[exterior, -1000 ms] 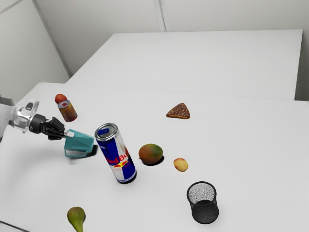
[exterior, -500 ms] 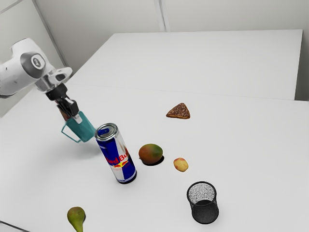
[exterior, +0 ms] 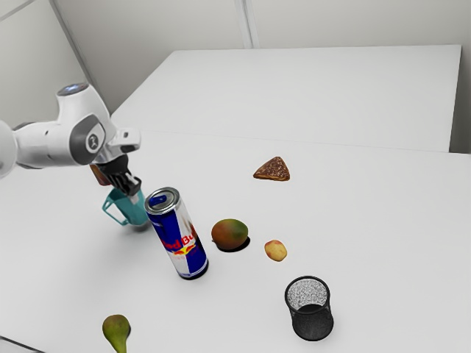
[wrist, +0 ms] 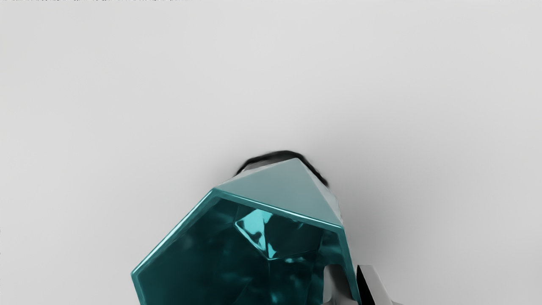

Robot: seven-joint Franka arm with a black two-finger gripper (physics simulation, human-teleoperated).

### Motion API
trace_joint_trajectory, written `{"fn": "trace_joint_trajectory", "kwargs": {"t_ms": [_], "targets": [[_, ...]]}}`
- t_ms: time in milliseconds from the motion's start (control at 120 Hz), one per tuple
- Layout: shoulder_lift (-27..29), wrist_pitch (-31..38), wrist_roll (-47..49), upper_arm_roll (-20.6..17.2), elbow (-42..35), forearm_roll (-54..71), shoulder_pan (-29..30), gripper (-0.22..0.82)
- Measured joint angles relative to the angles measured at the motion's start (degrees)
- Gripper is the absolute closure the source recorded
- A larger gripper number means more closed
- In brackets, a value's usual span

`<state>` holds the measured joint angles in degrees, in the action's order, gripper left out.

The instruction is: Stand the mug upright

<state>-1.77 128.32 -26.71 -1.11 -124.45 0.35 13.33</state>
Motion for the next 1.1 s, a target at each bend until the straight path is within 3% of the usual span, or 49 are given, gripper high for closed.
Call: {"fn": "trace_joint_trajectory", "kwargs": {"t_ms": [233,467,658,792,1100], "targets": [[-0.18,5.97,5.14,-0.35,-2.6,1.75,-0.03,0.75],[-0.23,8.01,8.58,-0.47,-3.36,1.35,-0.25,0.32],[0.38,6.94,10.44,-0.52,-2.12,1.21,-0.61,0.13],[0.42,0.41,11.38,-0.71,6.14,0.6,-1.03,0.07],[-4.42,-20.74,13.07,-0.82,34.68,-2.1,-2.99,0.02]]}}
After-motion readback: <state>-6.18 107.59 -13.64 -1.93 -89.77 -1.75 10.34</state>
